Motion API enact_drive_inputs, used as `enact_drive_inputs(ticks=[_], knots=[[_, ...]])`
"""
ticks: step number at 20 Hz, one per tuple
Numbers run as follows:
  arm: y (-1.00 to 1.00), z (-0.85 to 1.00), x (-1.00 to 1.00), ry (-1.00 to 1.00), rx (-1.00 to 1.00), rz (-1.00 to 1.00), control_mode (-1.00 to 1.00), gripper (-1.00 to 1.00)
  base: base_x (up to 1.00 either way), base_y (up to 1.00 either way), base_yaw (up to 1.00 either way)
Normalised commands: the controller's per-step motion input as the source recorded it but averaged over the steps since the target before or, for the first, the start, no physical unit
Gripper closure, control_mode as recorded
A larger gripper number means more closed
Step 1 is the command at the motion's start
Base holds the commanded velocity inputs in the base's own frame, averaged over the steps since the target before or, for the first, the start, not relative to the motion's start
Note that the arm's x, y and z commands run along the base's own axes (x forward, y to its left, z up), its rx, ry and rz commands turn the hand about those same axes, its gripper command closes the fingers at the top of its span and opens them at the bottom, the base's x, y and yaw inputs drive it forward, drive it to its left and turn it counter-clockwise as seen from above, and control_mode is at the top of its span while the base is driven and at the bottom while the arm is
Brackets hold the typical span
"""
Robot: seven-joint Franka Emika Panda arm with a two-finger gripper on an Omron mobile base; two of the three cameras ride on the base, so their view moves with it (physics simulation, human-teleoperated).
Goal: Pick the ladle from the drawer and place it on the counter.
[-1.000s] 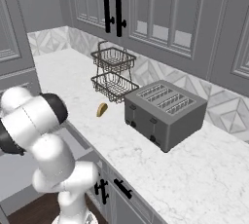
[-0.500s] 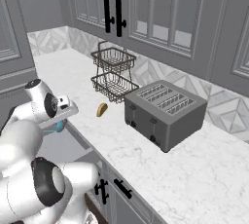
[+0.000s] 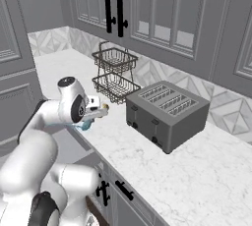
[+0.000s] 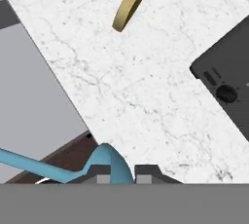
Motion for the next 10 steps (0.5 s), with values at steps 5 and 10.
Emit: enact_drive_inputs(ticks=[5,10], knots=[[-0.78,-0.11,0.50,-0.01,0.00,-0.20,-1.00,1.00,0.00,0.00,0.00],[-0.52,-0.15,0.37,0.00,0.00,-0.08,-1.00,1.00,0.00,0.00,0.00]])
